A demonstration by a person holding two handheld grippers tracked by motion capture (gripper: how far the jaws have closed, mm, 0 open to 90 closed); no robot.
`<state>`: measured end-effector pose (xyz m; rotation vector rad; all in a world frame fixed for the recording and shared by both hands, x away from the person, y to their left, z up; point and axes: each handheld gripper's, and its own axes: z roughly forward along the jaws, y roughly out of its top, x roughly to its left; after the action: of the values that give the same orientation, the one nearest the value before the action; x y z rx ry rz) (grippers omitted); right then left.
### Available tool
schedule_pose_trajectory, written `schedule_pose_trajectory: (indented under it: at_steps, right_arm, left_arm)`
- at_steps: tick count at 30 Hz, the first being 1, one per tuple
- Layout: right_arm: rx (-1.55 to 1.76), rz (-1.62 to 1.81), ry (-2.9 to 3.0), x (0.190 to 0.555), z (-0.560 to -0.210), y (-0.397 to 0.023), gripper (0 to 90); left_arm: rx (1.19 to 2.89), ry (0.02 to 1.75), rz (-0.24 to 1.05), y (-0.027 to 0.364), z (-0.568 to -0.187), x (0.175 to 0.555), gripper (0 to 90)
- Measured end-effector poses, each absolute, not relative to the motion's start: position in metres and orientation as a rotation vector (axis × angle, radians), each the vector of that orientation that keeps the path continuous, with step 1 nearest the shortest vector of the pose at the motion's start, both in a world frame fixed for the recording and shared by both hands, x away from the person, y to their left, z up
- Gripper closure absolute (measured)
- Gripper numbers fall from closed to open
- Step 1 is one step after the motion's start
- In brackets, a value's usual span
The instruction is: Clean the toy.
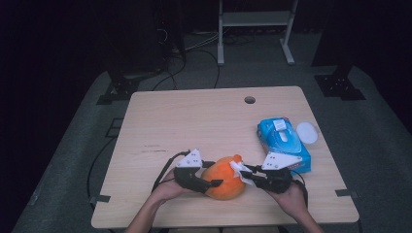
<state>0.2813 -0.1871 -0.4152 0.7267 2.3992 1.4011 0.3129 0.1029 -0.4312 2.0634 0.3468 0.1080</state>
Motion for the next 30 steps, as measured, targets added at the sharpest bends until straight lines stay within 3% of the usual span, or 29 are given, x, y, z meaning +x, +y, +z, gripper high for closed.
schedule_pose_trajectory:
  at_steps: [9, 13, 15, 17, 23, 30]
  right_arm:
    - [0.792, 1.431, 2.396, 0.291, -0.418, -0.195, 76.0]
    - [0.767, 1.450, 2.429, 0.284, -0.420, -0.192, 75.9]
    - [0.740, 1.449, 2.438, 0.277, -0.419, -0.187, 76.0]
    - [0.706, 1.457, 2.446, 0.271, -0.417, -0.182, 76.0]
    - [0.678, 1.434, 2.410, 0.269, -0.408, -0.181, 76.2]
    - [0.708, 1.465, 2.374, 0.277, -0.405, -0.186, 76.2]
  left_arm:
    - [2.064, 0.327, 0.096, 0.104, -0.432, 0.312, 33.0]
    - [2.059, 0.360, 0.052, 0.104, -0.424, 0.315, 19.3]
    - [2.048, 0.357, 0.045, 0.102, -0.421, 0.315, 18.1]
    - [2.068, 0.346, 0.057, 0.100, -0.421, 0.313, 18.6]
    - [2.082, 0.304, 0.084, 0.098, -0.424, 0.308, 32.0]
    - [2.093, 0.256, 0.098, 0.093, -0.426, 0.304, 33.3]
